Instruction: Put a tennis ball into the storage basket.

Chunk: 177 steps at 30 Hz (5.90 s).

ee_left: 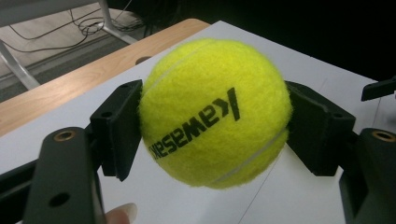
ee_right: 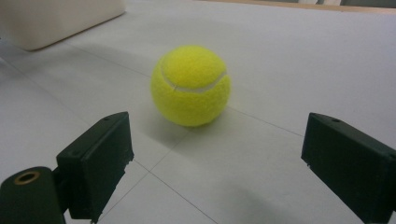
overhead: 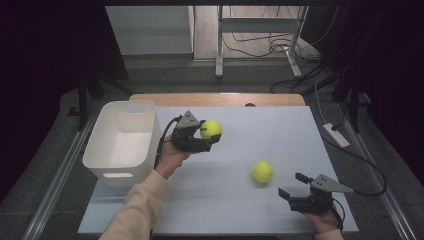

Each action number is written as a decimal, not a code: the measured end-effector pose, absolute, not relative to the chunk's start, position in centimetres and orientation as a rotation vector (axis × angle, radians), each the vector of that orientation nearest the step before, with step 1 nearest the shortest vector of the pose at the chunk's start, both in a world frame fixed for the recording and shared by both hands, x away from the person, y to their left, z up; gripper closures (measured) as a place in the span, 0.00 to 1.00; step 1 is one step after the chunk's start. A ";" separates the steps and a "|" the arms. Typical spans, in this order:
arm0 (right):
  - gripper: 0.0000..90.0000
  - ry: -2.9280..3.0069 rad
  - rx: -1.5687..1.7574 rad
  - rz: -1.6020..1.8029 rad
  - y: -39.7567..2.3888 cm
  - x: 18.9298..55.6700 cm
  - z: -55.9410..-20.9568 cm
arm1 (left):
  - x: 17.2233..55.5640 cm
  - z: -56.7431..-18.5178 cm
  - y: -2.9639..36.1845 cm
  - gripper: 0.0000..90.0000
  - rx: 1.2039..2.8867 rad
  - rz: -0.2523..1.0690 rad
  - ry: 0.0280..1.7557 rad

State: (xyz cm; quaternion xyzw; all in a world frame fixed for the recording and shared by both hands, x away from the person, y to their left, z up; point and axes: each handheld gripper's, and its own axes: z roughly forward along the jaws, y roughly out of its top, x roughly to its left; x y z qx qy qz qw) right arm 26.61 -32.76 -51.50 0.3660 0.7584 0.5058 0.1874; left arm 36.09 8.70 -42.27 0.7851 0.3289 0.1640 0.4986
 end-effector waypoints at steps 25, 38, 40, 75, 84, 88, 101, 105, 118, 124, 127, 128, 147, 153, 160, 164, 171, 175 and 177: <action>0.09 2.132 1.026 1.425 -32.7 26.6 -51.4 | 35.4 -40.4 9.9 0.30 1.869 0.441 0.812; 0.09 2.135 1.028 1.424 -32.6 26.6 -51.4 | 35.1 -39.4 11.0 0.30 1.842 0.469 0.816; 0.09 2.133 1.027 1.425 -32.6 26.6 -51.4 | 35.1 -39.2 11.2 0.30 1.838 0.472 0.817; 0.09 2.137 1.025 1.422 -32.6 26.5 -51.4 | 35.8 -37.2 14.4 0.30 1.799 0.554 0.885; 0.09 2.136 1.024 1.422 -32.6 26.5 -51.4 | 35.9 -36.5 15.4 0.30 1.782 0.575 0.901; 0.09 2.135 1.026 1.423 -32.6 26.5 -51.4 | 36.1 -36.2 16.0 0.30 1.775 0.588 0.915; 0.09 2.133 1.023 1.423 -32.5 26.6 -51.4 | 36.6 -35.8 17.9 0.30 1.758 0.614 0.973; 0.09 2.134 1.023 1.422 -32.5 26.6 -51.4 | 36.7 -35.7 18.3 0.30 1.750 0.620 0.985; 0.09 2.135 1.023 1.421 -32.5 26.5 -51.4 | 37.0 -35.8 19.5 0.30 1.743 0.640 1.025; 0.09 2.135 1.023 1.424 -32.5 26.5 -51.4 | 37.0 -35.8 20.1 0.30 1.738 0.650 1.041; 0.09 2.135 1.023 1.423 -32.5 26.5 -51.4 | 37.1 -35.8 20.5 0.30 1.736 0.656 1.055; 0.09 2.135 1.023 1.423 -32.5 26.5 -51.4 | 37.1 -35.8 20.5 0.30 1.736 0.656 1.055; 0.09 2.138 1.021 1.418 -32.4 26.5 -51.4 | 37.5 -36.0 22.4 0.30 1.731 0.687 1.116; 0.09 2.136 1.022 1.419 -32.4 26.5 -51.4 | 37.7 -36.2 23.3 0.30 1.726 0.694 1.150; 0.09 2.138 1.020 1.422 -32.4 26.5 -51.4 | 37.9 -36.5 24.2 0.30 1.727 0.711 1.189; 0.09 2.136 1.019 1.423 -32.4 26.5 -51.4 | 38.1 -36.7 24.6 0.30 1.731 0.719 1.206; 0.09 2.136 1.017 1.423 -32.5 26.5 -51.4 | 38.3 -36.9 25.2 0.30 1.731 0.727 1.237; 0.09 2.135 1.017 1.424 -32.5 26.5 -51.4 | 38.5 -37.0 25.5 0.30 1.730 0.730 1.252; 0.09 2.133 1.017 1.424 -32.4 26.5 -51.4 | 38.7 -37.2 25.6 0.30 1.728 0.729 1.262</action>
